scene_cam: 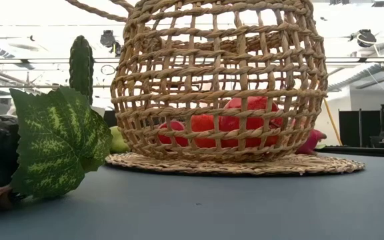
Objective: Build produce basket
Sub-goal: Put the red apple into the brown basket
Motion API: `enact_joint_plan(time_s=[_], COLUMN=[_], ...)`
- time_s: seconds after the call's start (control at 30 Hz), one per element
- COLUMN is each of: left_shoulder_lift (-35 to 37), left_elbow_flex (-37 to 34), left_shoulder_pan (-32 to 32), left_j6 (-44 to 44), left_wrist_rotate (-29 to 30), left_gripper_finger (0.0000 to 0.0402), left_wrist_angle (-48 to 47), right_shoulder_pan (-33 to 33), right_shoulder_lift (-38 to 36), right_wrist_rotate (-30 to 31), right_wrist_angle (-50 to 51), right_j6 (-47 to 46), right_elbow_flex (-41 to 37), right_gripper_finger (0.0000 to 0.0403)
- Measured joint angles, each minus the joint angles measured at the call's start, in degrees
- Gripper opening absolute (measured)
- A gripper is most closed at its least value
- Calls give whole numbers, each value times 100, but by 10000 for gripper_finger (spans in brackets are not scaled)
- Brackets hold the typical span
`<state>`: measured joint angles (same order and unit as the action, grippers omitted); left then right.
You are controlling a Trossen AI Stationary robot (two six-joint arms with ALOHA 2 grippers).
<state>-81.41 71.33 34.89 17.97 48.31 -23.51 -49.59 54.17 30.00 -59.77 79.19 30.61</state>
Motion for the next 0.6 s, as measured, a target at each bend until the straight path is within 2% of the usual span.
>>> enact_joint_plan(time_s=[0.27, 0.6], left_shoulder_lift=[-69, -448], left_elbow_flex=[0, 0], left_shoulder_pan=[0, 81], left_j6=[237, 369], left_wrist_rotate=[19, -338], left_gripper_finger=[273, 273], left_wrist_angle=[23, 514], right_shoulder_pan=[-2, 0], right_shoulder_lift=[0, 0], right_wrist_rotate=[0, 0], right_wrist_angle=[0, 8], right_j6=[-869, -3547], right_elbow_flex=[0, 0], right_gripper_finger=[377, 377])
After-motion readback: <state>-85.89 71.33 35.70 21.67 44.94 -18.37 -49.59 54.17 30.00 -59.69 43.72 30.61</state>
